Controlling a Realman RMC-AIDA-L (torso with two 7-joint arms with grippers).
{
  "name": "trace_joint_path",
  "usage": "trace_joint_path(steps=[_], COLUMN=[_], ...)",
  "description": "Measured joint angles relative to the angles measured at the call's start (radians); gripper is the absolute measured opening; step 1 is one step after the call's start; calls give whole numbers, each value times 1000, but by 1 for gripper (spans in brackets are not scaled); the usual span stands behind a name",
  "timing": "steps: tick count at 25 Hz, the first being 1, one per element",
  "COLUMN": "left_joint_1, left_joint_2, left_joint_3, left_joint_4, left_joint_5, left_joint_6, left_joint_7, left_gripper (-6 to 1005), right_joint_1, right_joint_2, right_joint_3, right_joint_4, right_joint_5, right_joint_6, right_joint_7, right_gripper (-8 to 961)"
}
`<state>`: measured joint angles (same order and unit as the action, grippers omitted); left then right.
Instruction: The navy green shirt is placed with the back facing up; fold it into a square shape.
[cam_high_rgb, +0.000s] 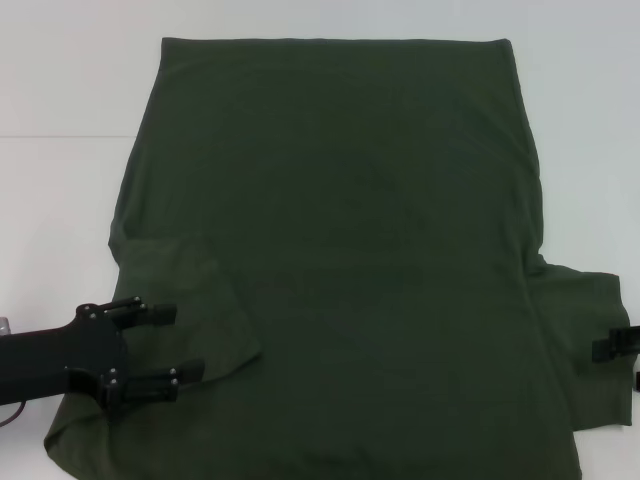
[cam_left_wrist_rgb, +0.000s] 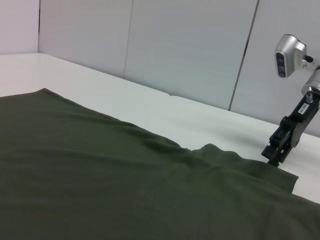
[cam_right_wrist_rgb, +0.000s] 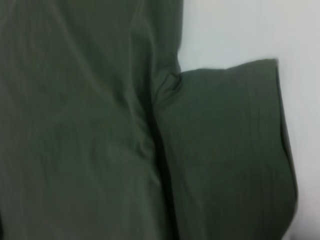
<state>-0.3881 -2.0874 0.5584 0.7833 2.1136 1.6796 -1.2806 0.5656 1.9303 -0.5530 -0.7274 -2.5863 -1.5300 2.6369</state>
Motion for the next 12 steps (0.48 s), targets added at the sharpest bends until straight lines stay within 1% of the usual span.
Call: trace_joint_path(steps=[12], left_joint_1=[0], left_joint_2=[0], left_joint_3=[0], left_joint_4=[-1], left_joint_5=[4], left_joint_6=[0], left_joint_7=[-8], left_gripper=[853], right_joint_1=[26], right_joint_2=[4], right_joint_3=[-6], right_joint_4=[40], right_joint_5=[0], right_joint_6=[29], right_joint_7=[-10], right_gripper=[913])
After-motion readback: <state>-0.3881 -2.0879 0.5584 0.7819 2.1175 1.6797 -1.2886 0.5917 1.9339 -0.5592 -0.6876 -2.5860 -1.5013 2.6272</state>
